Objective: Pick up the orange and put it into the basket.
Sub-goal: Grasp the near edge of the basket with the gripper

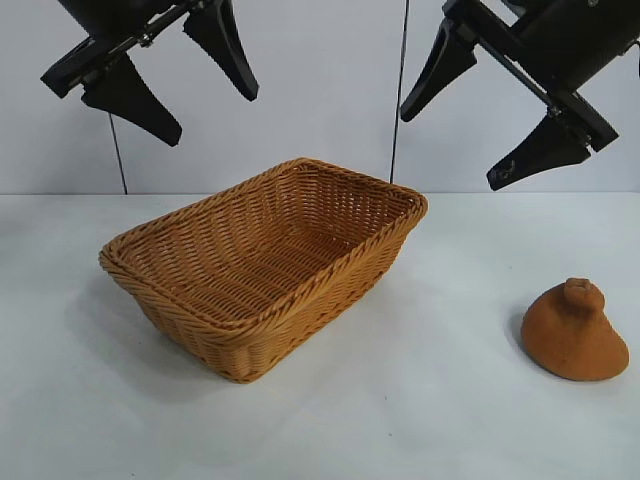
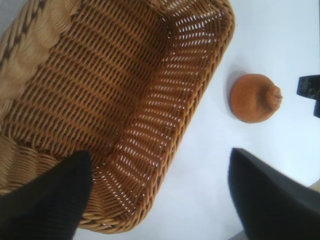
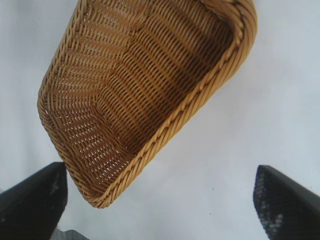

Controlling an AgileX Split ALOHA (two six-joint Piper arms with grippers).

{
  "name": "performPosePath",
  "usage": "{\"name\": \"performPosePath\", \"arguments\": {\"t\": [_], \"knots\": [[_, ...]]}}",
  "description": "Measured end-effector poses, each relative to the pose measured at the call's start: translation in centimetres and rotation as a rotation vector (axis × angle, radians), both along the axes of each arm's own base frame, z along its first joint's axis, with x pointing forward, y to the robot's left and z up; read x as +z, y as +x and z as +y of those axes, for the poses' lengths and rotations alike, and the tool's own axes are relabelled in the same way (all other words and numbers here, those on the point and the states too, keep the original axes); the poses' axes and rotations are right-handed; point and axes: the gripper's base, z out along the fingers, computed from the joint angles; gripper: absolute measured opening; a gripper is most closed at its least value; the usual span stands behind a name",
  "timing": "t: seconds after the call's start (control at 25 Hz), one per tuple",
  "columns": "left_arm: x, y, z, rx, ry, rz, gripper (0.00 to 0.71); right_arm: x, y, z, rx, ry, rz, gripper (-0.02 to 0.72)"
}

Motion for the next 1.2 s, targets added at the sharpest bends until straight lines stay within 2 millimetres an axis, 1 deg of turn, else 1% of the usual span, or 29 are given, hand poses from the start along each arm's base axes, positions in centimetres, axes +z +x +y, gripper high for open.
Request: {"name": "performPosePath", "arguments": {"t": [0.96, 1.08, 1.12, 1.2], "knots": [[0.1, 0.2, 0.0, 0.013, -0.004, -0.021, 0.539, 0.0, 0.0, 0.0, 0.001, -0.004, -0.004, 0.694], [0.0, 0.4, 0.7, 0.026, -0.003, -0.012, 0.539, 0.0, 0.0, 0.0, 0.001, -0.004, -0.004, 0.694], [0.1, 0.5, 1.3, 0.038, -0.002, -0.005, 0.539, 0.0, 0.0, 0.0, 0.001, -0.004, -0.004, 0.694], [0.5, 0.8, 3.3, 0.081, -0.003, 0.013, 0.539, 0.0, 0.0, 0.0, 0.001, -0.004, -0.004, 0.694]]}}
